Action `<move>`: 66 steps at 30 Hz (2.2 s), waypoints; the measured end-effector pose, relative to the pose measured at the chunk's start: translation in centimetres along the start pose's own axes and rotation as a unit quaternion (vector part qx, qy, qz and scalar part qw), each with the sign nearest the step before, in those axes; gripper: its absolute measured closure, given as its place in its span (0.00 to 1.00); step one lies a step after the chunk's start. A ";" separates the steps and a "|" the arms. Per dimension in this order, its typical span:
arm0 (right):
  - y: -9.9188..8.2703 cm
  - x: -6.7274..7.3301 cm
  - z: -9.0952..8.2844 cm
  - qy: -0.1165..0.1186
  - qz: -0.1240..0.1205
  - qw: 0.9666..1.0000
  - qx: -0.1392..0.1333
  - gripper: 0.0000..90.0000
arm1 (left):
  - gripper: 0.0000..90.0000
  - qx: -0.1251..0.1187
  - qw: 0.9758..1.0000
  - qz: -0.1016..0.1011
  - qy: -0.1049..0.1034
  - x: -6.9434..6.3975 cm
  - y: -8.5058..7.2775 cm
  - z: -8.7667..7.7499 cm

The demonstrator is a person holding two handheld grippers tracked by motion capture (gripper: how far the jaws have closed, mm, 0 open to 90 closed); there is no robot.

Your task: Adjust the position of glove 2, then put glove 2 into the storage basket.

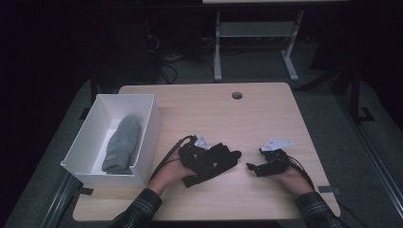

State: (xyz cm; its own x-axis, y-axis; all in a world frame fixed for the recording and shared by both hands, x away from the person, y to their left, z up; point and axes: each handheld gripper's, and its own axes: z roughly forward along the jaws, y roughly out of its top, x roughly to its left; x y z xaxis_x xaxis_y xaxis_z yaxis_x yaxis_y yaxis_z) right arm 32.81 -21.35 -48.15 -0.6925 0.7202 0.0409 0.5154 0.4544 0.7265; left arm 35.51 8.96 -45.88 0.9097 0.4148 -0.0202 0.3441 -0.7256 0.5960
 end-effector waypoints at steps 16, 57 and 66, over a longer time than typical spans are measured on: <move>0.0 0.0 0.0 0.000 0.000 1.000 -0.001 0.19 | 0.58 0.012 0.999 -0.001 -0.035 -0.4 0.3 -0.4; 0.0 0.0 0.0 0.001 0.002 1.000 -0.002 0.19 | 0.72 -0.031 0.995 -0.095 -0.024 1.5 5.5 -10.2; 0.0 0.0 0.0 0.001 0.003 1.000 0.000 0.19 | 0.72 -0.044 0.994 -0.102 0.000 2.9 6.1 -14.3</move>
State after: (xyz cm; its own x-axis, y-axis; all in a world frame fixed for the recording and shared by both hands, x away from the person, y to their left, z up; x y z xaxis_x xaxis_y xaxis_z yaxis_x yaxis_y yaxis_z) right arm 32.79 -21.33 -48.13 -0.6913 0.7211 0.0464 0.5188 0.4507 0.7264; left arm 36.97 13.59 -30.81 0.8232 0.5484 -0.1471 0.4991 -0.5754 0.6479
